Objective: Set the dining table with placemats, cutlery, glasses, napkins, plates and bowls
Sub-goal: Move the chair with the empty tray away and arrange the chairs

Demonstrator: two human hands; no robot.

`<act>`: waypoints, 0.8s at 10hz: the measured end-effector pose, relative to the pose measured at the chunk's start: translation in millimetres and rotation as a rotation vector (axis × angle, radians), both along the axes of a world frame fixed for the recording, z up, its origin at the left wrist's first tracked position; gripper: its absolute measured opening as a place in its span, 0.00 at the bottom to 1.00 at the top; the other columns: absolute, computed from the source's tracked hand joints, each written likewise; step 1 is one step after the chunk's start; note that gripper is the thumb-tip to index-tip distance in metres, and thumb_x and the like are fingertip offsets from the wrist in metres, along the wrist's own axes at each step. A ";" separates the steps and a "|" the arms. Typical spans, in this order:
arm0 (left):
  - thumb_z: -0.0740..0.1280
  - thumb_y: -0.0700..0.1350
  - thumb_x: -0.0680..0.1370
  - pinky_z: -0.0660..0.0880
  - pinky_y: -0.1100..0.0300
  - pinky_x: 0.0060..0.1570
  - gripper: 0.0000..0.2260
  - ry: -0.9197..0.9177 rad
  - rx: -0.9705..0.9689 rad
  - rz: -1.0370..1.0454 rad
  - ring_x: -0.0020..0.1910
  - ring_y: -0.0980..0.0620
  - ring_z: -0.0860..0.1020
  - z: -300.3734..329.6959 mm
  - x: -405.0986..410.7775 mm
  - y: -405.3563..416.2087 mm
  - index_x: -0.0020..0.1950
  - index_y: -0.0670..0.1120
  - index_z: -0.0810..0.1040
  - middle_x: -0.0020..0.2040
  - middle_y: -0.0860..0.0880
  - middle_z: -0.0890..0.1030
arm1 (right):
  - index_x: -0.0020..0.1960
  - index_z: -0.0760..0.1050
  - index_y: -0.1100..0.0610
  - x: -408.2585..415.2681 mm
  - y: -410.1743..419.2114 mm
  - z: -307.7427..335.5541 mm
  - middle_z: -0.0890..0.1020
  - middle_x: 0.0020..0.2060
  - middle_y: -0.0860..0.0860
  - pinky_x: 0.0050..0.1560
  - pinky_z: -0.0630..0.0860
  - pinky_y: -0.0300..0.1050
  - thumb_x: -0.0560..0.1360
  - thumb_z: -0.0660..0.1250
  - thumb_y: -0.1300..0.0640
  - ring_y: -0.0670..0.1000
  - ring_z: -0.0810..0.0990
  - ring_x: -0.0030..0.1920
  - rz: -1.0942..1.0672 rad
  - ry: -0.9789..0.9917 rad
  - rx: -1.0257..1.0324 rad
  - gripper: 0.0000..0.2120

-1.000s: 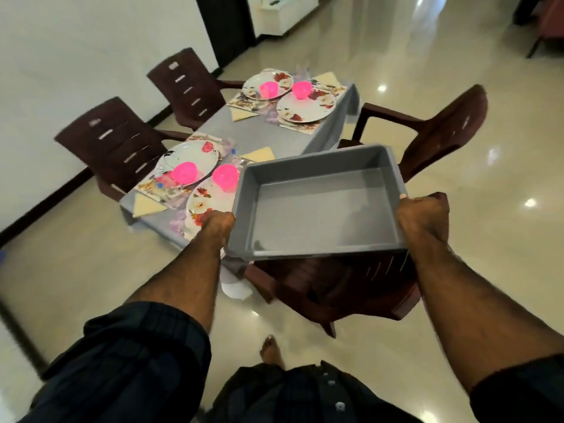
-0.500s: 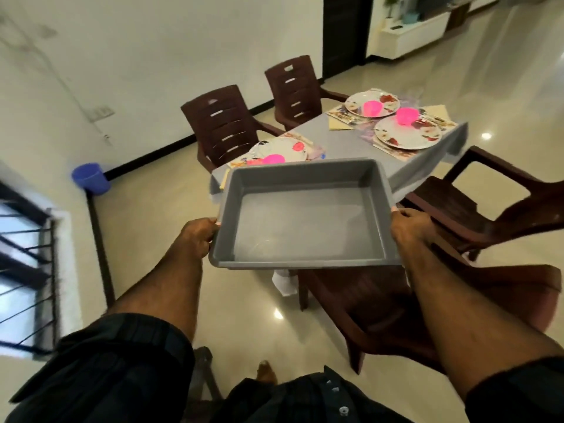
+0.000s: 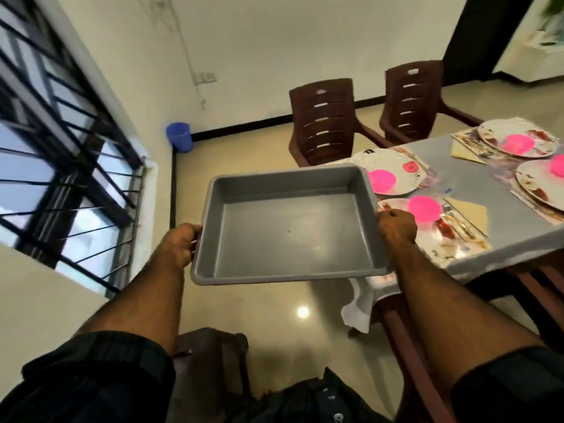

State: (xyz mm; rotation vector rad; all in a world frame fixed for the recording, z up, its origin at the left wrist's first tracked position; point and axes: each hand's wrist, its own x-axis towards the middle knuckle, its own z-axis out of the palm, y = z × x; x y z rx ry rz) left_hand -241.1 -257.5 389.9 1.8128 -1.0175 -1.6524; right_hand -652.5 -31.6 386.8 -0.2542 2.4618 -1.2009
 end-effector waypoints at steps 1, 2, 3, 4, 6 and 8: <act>0.72 0.40 0.77 0.81 0.54 0.31 0.05 -0.038 -0.030 0.074 0.32 0.46 0.83 1.5 42.9 -28.8 0.47 0.38 0.84 0.39 0.42 0.86 | 0.62 0.81 0.63 31.2 -59.4 -1.2 0.83 0.60 0.61 0.61 0.78 0.53 0.80 0.66 0.53 0.65 0.81 0.60 0.112 -0.030 0.019 0.17; 0.72 0.39 0.75 0.80 0.56 0.32 0.03 -0.035 -0.050 0.131 0.32 0.47 0.82 0.9 77.4 -47.4 0.46 0.40 0.84 0.40 0.42 0.86 | 0.60 0.83 0.62 60.1 -112.3 -6.8 0.84 0.58 0.61 0.62 0.78 0.56 0.80 0.66 0.55 0.66 0.81 0.59 0.157 -0.042 -0.015 0.14; 0.68 0.37 0.80 0.78 0.56 0.33 0.06 -0.034 -0.039 0.242 0.31 0.49 0.78 -6.6 111.0 -58.3 0.44 0.42 0.81 0.29 0.48 0.82 | 0.61 0.82 0.60 84.2 -168.0 -16.1 0.84 0.59 0.59 0.61 0.76 0.51 0.80 0.65 0.53 0.64 0.80 0.59 0.208 -0.104 -0.059 0.15; 0.65 0.38 0.83 0.74 0.54 0.37 0.05 -0.022 0.008 0.381 0.37 0.51 0.76 -23.9 146.5 -57.9 0.51 0.44 0.80 0.38 0.47 0.80 | 0.56 0.80 0.62 104.8 -219.0 -21.6 0.83 0.58 0.56 0.61 0.77 0.51 0.82 0.63 0.53 0.59 0.81 0.57 0.363 -0.138 -0.044 0.13; 0.66 0.34 0.81 0.75 0.56 0.39 0.08 -0.016 0.093 0.637 0.38 0.51 0.77 -58.8 206.9 -22.6 0.44 0.44 0.80 0.41 0.46 0.80 | 0.58 0.84 0.56 157.3 -339.4 -50.3 0.85 0.48 0.51 0.55 0.81 0.50 0.78 0.67 0.56 0.58 0.85 0.56 0.811 -0.135 0.152 0.12; 0.69 0.36 0.79 0.81 0.52 0.44 0.06 -0.078 0.173 1.019 0.40 0.47 0.81 -102.3 241.5 49.1 0.53 0.42 0.85 0.46 0.42 0.83 | 0.41 0.87 0.43 211.3 -449.7 -152.5 0.87 0.44 0.53 0.55 0.84 0.58 0.67 0.72 0.55 0.57 0.86 0.48 1.224 -0.091 0.265 0.08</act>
